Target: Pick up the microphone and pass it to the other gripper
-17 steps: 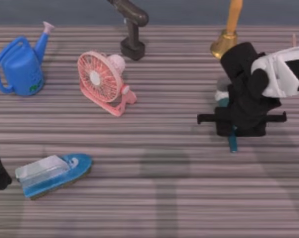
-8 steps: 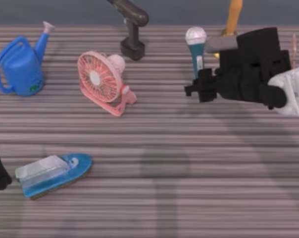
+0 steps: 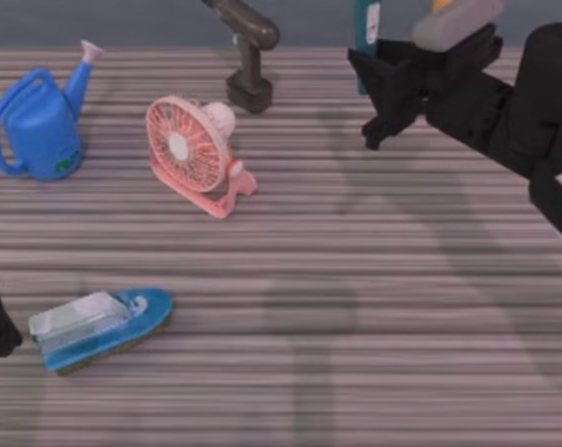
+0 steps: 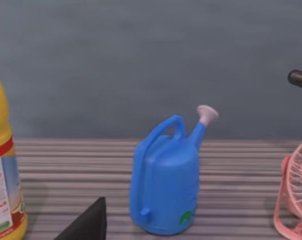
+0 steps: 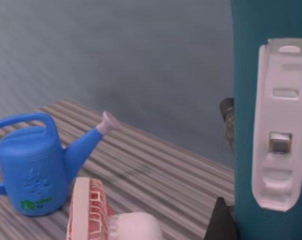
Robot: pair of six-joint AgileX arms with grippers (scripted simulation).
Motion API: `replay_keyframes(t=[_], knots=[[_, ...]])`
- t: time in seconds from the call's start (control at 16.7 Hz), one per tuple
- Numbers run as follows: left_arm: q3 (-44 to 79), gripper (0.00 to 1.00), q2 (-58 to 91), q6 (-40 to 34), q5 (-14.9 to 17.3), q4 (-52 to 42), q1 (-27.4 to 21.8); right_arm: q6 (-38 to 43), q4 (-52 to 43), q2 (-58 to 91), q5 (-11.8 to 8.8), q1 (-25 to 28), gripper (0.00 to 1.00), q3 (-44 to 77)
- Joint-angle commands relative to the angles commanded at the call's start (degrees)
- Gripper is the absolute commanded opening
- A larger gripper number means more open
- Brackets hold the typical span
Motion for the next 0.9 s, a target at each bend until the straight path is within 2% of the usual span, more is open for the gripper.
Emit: replay_keyframes(t=[0.18, 0.54, 0.66, 0.9], knots=[[0.0, 1.0, 0.0, 0.0, 0.0, 0.0, 0.0, -1.43, 4.0, -2.08, -1.39, -0.11, 0.0, -1.42], [0.0, 1.0, 0.0, 0.0, 0.0, 0.0, 0.0, -1.33, 4.13, -2.07, -1.21, 0.28, 0.0, -1.33], [0.0, 1.0, 0.0, 0.0, 0.0, 0.0, 0.0, -1.18, 5.2, -3.22, 0.69, 2.1, 0.0, -2.6], [0.0, 1.0, 0.0, 0.0, 0.0, 0.0, 0.0, -0.41, 9.27, -7.62, 7.74, 9.33, 0.0, -7.46]])
